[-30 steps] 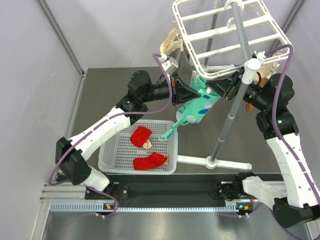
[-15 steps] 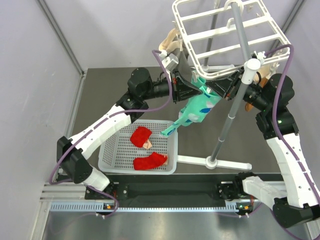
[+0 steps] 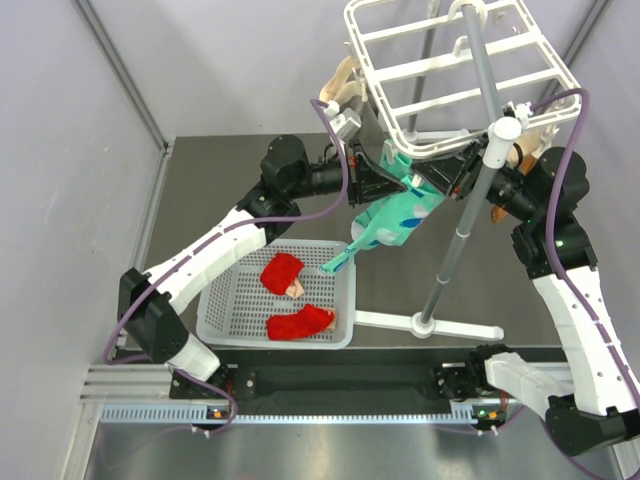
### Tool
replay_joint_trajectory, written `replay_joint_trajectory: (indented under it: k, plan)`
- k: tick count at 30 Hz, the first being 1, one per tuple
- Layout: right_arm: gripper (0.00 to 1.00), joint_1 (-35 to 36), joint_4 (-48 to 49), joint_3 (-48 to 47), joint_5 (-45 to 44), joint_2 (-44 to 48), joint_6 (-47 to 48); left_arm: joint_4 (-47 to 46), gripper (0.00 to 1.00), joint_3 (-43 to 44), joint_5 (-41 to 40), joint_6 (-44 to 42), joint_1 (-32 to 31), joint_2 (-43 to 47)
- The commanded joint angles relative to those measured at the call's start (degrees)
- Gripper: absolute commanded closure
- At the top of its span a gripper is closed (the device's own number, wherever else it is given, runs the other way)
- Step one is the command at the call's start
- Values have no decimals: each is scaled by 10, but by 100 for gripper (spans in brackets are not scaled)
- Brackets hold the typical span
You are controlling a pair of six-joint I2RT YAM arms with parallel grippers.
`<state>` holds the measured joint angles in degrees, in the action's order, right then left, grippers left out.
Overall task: Clip the socks to the hanger
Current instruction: Clamp the sock onto the hanger.
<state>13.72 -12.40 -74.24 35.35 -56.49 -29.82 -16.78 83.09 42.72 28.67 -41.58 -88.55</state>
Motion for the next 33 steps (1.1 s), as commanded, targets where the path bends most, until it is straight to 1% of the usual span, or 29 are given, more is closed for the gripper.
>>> replay_joint_trajectory:
  k: [1,20,31,32,33]
  plan:
    - [100,4,31,1,18,8,-4,-47,100,15,17,19,3,0]
    - [100,4,44,16,28,13,-1,-114,100,38,60,113,3,-27]
    - [100,4,28,9,21,18,1,-133,100,36,39,133,9,-25]
    - [99,4,29,9,20,17,1,-135,100,36,34,135,10,-25]
    - [92,4,27,8,18,18,1,-137,100,39,32,140,10,-27]
